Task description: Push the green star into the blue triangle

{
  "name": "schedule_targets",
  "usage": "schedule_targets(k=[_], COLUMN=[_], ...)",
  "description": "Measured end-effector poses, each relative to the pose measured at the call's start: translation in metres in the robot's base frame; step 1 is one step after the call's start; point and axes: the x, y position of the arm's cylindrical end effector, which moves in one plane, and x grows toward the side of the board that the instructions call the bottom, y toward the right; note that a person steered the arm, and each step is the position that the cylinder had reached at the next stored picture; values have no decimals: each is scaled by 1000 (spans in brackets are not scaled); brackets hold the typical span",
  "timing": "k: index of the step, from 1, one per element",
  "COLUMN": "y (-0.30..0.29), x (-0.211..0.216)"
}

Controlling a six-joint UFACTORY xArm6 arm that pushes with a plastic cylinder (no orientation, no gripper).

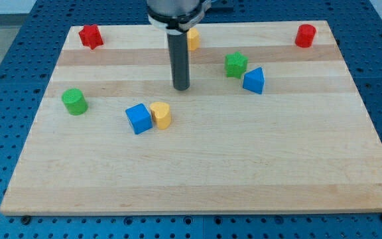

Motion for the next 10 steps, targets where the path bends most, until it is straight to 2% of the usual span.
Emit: schedule_targets(k=[5,10], y=[57,83], x=[-25,-55])
